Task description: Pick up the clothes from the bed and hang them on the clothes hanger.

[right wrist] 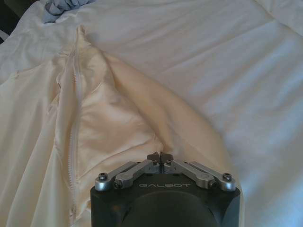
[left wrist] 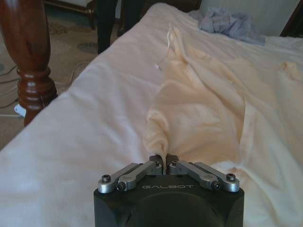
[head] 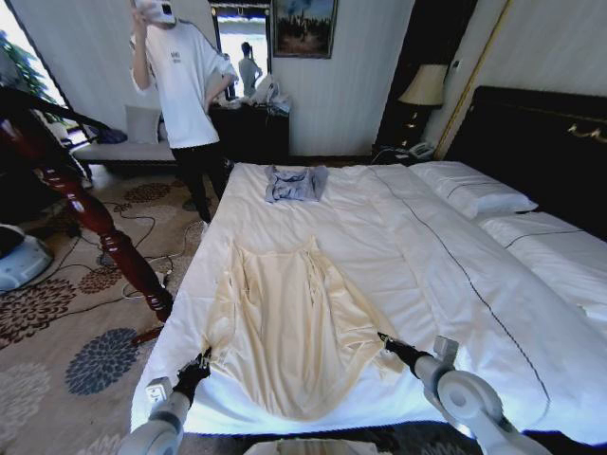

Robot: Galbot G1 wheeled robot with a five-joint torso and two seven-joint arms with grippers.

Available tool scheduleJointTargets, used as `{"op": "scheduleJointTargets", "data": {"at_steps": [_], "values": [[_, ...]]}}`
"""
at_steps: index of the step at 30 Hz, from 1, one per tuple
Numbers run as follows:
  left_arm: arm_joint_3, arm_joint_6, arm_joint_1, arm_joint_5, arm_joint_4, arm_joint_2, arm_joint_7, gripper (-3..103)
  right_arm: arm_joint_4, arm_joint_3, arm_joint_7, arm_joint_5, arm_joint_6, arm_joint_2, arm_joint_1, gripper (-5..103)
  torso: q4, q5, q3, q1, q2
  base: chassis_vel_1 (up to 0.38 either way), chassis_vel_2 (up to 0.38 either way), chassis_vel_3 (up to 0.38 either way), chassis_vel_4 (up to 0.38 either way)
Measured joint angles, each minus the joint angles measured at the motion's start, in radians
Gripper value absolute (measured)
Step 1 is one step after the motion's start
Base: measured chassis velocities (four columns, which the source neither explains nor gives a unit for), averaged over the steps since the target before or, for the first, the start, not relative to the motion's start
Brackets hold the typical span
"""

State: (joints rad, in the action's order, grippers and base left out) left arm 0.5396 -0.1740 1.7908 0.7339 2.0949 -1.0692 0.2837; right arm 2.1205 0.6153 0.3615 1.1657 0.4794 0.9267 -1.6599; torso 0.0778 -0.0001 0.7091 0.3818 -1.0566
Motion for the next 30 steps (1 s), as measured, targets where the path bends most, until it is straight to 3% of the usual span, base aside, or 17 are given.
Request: {"op": "scheduleJointTargets", "data": {"at_steps": [7,17,23,30], "values": [[0.039,-0.001,0.068,0.0,0.072,-0.004,0.003,2,0.071,0.024,0.024,-0.013,0.003,-0.005,-0.063,0,-0.0003,0.0002,0.0,0.0,0.0,0.0,0.0,0.0,0.0],[0.209,0.012,0.249,0.023,0.196,-0.052,-0.016,2,0.157,0.126,0.052,-0.128,0.036,-0.015,-0.199,0,-0.0002,0.0003,0.0,0.0,0.0,0.0,0.0,0.0,0.0],[0.291,0.008,0.31,0.059,0.237,-0.041,-0.016,2,0.206,0.216,0.082,-0.131,0.074,-0.03,-0.271,0,0.0003,0.0,0.0,0.0,0.0,0.0,0.0,0.0,0.0],[0.361,0.027,0.428,0.07,0.266,-0.043,-0.031,2,0.253,0.232,0.089,-0.195,0.109,-0.027,-0.376,0,-0.0001,0.0003,0.0,0.0,0.0,0.0,0.0,0.0,0.0]]}}
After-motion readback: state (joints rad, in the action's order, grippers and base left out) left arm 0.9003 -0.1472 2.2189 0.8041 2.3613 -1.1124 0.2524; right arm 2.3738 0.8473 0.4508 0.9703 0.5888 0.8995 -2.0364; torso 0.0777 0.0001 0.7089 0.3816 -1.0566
